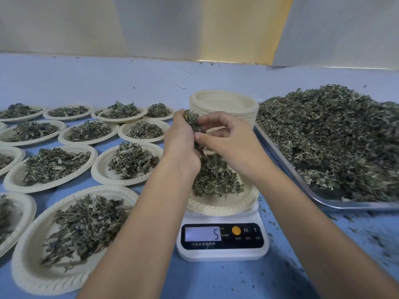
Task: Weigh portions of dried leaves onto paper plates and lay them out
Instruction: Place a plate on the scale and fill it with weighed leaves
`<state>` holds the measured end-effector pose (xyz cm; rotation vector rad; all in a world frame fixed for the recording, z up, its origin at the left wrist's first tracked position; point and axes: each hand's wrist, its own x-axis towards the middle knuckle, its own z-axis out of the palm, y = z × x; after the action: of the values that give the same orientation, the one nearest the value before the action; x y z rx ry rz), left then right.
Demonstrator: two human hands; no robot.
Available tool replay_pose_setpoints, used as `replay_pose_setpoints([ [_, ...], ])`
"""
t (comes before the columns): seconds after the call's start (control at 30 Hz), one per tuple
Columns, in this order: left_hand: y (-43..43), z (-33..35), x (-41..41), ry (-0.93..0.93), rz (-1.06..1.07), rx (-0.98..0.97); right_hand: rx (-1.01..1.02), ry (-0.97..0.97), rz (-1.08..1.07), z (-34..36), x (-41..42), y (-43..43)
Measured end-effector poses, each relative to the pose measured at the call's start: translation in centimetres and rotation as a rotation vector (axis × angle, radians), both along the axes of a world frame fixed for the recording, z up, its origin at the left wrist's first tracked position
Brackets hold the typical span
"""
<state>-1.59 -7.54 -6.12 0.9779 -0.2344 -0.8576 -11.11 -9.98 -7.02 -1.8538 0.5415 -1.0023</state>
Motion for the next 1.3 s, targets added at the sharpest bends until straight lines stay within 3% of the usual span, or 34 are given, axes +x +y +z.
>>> replay_pose_setpoints([
  [0.37, -0.2, -0.1, -1.6, -0.208, -0.024, -0.008, -0.131, -0.009, -0.199, -0.2, 0.0, 0.0],
  [0.9, 0.7, 0.3, 1.2, -0.058, -0.034, -0.067, 0.039, -0.045, -0.173, 0.6, -1.2, -1.3],
  [1.1, 0.7, 0.3, 0.9, -0.063, -0.037, -0.065, -0.005, -0.020, -0.192, 0.6, -0.9, -0.9],
  [1.3, 0.4, 0.4, -0.6, -0.090, -0.055, -0.029, -0.083, -0.014, -0.045, 0.2, -0.1, 0.0],
])
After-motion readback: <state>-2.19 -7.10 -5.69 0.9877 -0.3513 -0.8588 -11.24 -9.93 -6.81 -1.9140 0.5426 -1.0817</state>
